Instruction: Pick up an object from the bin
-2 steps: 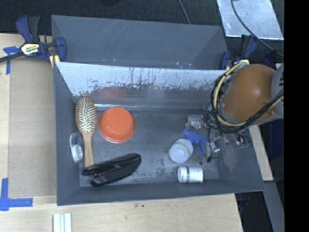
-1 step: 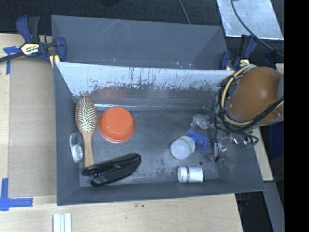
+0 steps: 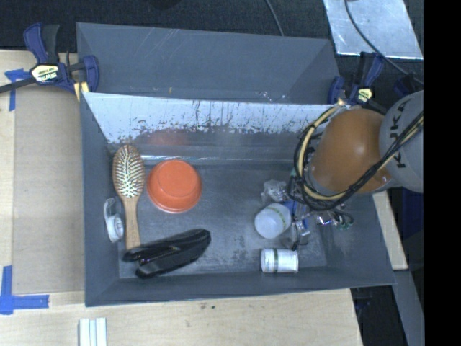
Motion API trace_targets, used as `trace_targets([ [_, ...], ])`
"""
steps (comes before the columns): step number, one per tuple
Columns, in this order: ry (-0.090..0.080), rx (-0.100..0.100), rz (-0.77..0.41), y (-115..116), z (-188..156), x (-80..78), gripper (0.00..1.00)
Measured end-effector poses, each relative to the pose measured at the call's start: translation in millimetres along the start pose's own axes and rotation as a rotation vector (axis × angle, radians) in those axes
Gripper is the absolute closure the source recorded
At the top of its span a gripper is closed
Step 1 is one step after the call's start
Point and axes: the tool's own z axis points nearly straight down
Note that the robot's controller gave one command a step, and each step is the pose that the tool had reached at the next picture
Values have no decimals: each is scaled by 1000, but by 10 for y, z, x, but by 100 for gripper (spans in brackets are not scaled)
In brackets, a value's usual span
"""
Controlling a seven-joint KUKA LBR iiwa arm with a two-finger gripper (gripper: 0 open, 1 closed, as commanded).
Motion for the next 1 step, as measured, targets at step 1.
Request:
trace_targets([
  [1, -18, 15, -61, -69, -12, 8, 100],
])
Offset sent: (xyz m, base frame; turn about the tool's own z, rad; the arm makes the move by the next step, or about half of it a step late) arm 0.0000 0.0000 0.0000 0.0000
